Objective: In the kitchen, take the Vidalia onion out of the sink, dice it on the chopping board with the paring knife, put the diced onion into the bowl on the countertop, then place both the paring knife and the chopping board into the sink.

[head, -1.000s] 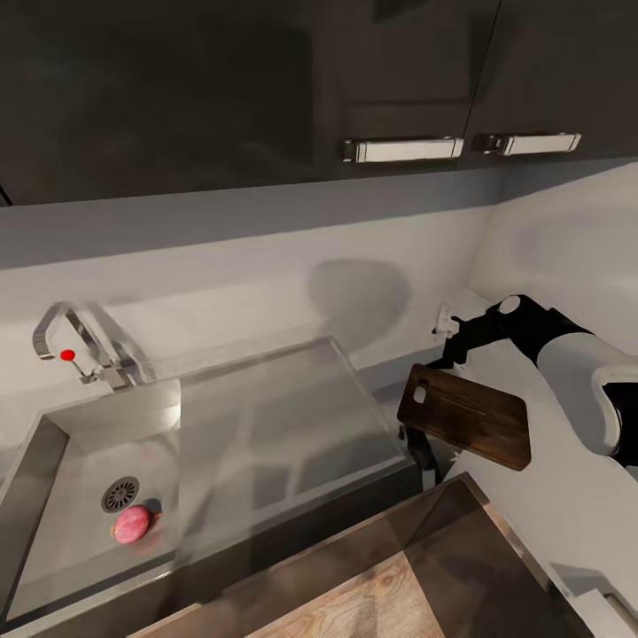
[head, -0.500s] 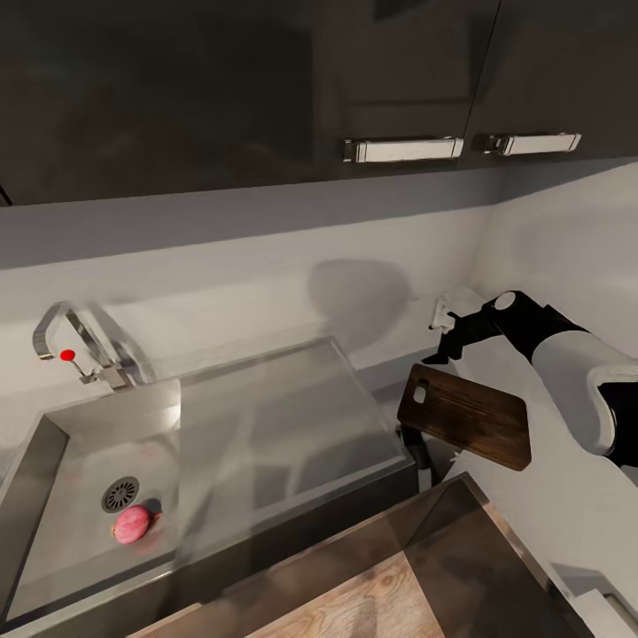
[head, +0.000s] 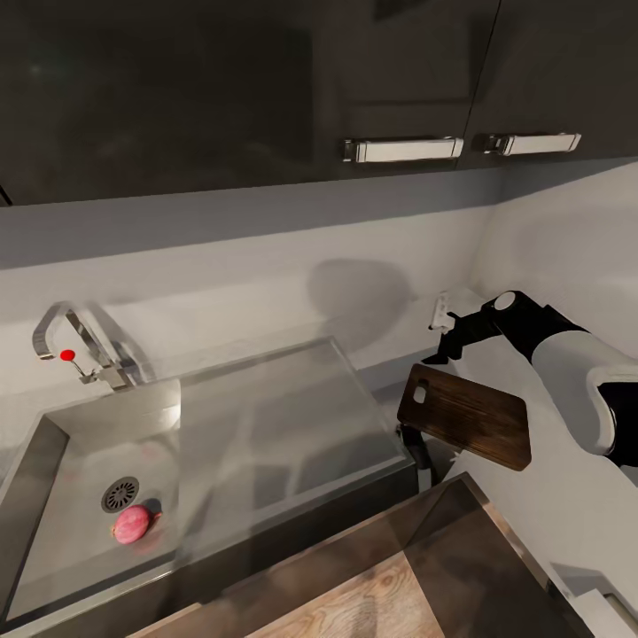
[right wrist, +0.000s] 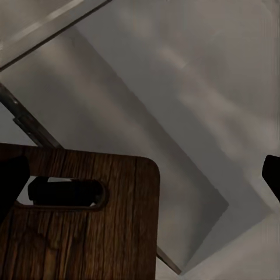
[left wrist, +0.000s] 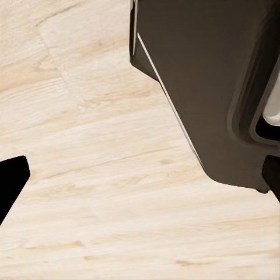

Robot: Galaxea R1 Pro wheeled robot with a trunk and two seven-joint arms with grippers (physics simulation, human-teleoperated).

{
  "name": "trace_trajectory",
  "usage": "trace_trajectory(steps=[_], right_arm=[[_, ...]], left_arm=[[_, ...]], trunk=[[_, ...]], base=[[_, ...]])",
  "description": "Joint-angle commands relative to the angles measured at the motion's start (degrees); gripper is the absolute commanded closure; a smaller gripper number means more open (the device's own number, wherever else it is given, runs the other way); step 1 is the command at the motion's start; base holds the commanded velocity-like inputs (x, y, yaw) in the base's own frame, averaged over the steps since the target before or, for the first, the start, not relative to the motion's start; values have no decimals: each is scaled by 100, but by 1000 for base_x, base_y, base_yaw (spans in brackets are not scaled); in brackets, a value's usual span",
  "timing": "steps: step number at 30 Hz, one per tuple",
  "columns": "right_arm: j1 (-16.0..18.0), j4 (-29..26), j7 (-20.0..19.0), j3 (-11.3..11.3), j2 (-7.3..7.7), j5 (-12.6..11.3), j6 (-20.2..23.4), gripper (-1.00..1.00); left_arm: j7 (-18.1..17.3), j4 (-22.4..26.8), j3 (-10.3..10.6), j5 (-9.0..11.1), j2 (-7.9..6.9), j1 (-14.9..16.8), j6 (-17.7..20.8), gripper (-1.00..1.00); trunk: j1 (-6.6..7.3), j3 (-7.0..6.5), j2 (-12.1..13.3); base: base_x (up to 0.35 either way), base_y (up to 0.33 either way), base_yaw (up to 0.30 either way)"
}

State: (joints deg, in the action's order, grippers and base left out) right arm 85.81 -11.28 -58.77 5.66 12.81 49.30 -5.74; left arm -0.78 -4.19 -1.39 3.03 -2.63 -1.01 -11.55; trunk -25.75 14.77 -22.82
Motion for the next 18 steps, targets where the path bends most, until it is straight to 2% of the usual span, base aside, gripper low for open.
trace_trajectory(steps=[1, 18], right_arm=[[3, -4, 2, 40, 3, 16, -59, -100], [-1, 10, 60, 42, 2, 18, -59, -100]], left_arm=[[-9, -12, -11, 31, 0, 4, -32, -100], [-1, -12, -11, 31, 8, 4, -32, -100]], trunk=[[-3, 9, -10], [-3, 9, -10]], base=[[0, 0, 0], [0, -9, 0]])
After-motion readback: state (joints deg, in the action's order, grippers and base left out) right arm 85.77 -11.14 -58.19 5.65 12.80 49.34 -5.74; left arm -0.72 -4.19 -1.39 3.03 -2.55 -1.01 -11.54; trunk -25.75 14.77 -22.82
